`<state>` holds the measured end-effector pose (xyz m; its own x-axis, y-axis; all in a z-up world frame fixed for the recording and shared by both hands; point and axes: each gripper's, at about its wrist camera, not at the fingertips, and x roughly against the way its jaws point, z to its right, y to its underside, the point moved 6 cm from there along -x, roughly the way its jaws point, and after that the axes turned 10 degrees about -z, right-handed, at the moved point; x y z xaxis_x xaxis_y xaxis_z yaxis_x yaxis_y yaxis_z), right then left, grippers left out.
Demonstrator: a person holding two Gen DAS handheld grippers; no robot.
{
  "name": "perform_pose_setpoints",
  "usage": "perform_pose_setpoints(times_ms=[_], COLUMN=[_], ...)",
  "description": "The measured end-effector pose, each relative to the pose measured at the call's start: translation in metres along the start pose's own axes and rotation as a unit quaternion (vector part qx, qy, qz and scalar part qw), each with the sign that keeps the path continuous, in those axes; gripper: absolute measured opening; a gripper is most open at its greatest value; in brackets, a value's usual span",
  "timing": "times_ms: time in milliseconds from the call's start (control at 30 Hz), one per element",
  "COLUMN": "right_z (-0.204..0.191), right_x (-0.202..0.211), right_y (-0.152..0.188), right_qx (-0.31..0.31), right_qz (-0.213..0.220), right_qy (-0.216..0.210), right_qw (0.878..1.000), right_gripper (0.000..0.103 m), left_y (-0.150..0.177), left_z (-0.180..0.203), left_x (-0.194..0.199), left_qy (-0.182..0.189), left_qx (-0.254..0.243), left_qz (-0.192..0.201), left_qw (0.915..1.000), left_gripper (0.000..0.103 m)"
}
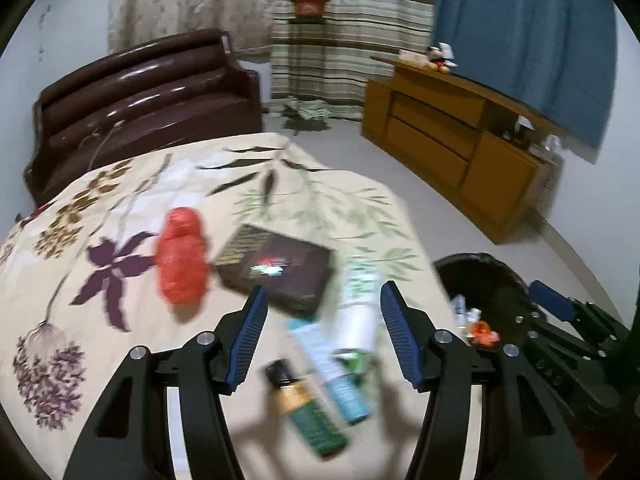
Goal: Collect trash
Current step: 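Move both open tools back over the bed toward the white items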
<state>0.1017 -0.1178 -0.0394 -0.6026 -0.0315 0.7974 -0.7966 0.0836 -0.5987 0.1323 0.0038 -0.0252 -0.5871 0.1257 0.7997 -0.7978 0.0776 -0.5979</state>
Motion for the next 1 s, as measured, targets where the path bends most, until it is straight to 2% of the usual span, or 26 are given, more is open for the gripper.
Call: perform_pose_setpoints(times_ms=[267,533,733,1000], right_z=[-0.051,-0.096,-0.119,-0.128], right_x=[-0.002,-0.008,-0.015,-0.035], right_y=[-0.002,-0.007,-0.012,-0.012], right_qx=[0.036,0.066,0.078,0.079], right_qz=[-0.008,-0.012,-0.020,-0.041], right_qy=[-0.026,-0.042,-0.044,-0.026], right_qw=[0.999,0.997,0.996,0.996], right_gripper=[0.047,0.047,0.047,0.047], left_y=[0.009,0.021,0.028,0.034], left_z=[-0.068,-0.117,-0.144,-0.155], left_x=[0.006,0.009,0.010,0.006], left_qy=[-0.041,-0.068,-0.075,-0.068], left_qx=[0.050,0.088,0.114,0.125], left_qz=[0.002,-0.001,-0.005,-0.011], left_qw=[0.9979,0.9938,0.9907,0.9898], left_gripper=[0.058,0.058,0.058,0.059])
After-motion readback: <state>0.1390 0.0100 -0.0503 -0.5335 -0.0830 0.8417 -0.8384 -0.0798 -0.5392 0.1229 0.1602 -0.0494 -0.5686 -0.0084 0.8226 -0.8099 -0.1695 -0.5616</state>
